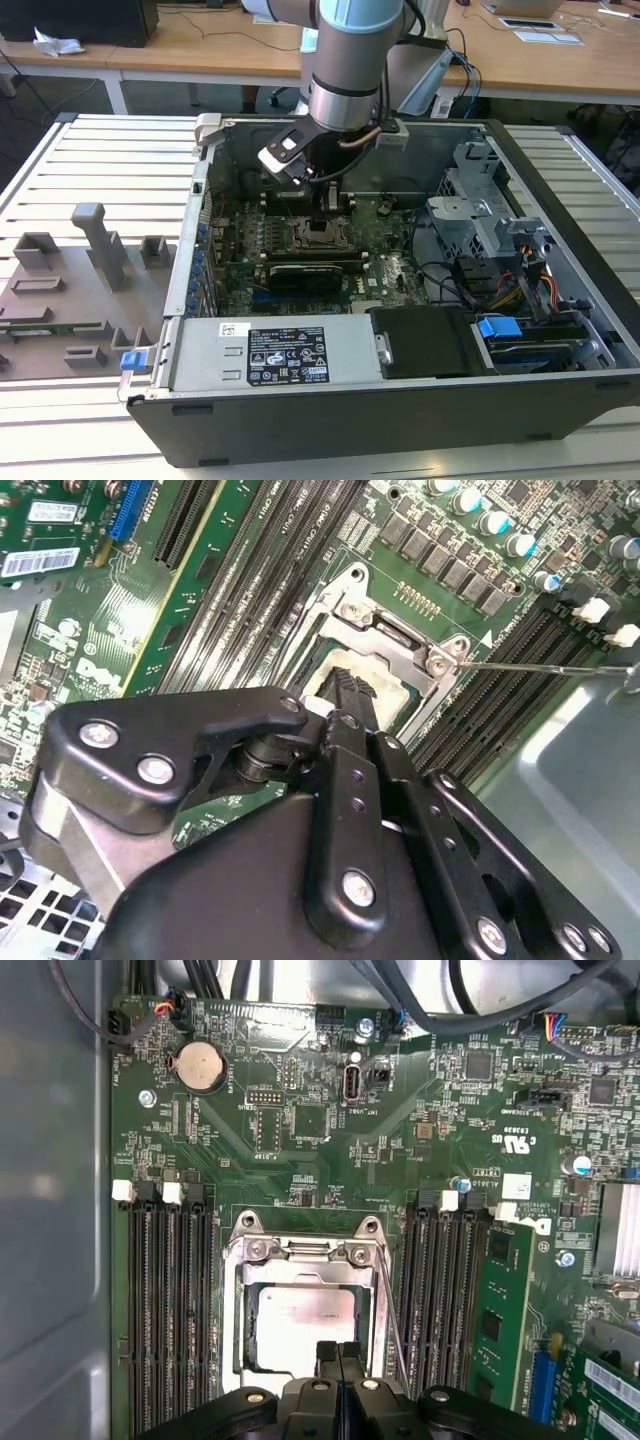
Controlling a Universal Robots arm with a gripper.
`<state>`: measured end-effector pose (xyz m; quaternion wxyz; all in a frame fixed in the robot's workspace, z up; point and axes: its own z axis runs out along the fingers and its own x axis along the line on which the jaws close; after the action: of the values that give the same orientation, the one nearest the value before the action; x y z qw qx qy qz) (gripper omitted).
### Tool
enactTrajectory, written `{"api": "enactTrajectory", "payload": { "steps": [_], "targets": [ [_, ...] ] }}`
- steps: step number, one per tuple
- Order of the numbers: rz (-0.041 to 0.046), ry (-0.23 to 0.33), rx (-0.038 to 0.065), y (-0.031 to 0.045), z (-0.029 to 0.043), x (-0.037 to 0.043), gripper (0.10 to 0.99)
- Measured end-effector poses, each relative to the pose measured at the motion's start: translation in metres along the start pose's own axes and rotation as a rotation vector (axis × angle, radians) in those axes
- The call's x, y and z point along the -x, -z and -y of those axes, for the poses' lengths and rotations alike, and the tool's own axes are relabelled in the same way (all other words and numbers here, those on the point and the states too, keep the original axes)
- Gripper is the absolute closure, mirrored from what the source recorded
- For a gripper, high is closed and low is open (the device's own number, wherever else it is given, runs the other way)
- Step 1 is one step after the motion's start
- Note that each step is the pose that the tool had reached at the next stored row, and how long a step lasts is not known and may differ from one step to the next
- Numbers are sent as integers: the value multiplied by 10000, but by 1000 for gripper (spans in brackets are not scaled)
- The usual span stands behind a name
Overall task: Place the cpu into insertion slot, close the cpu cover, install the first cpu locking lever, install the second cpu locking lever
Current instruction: 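Close the cpu cover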
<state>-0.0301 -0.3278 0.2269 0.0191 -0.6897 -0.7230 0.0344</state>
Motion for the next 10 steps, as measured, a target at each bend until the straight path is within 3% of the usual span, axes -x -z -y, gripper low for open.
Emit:
{"api": "enactTrajectory", "payload": {
  "steps": [7, 10],
  "targets": [
    [0, 0, 0, 131, 9, 3, 980],
    [0, 0, 0, 271, 19, 5, 980]
  ]
}}
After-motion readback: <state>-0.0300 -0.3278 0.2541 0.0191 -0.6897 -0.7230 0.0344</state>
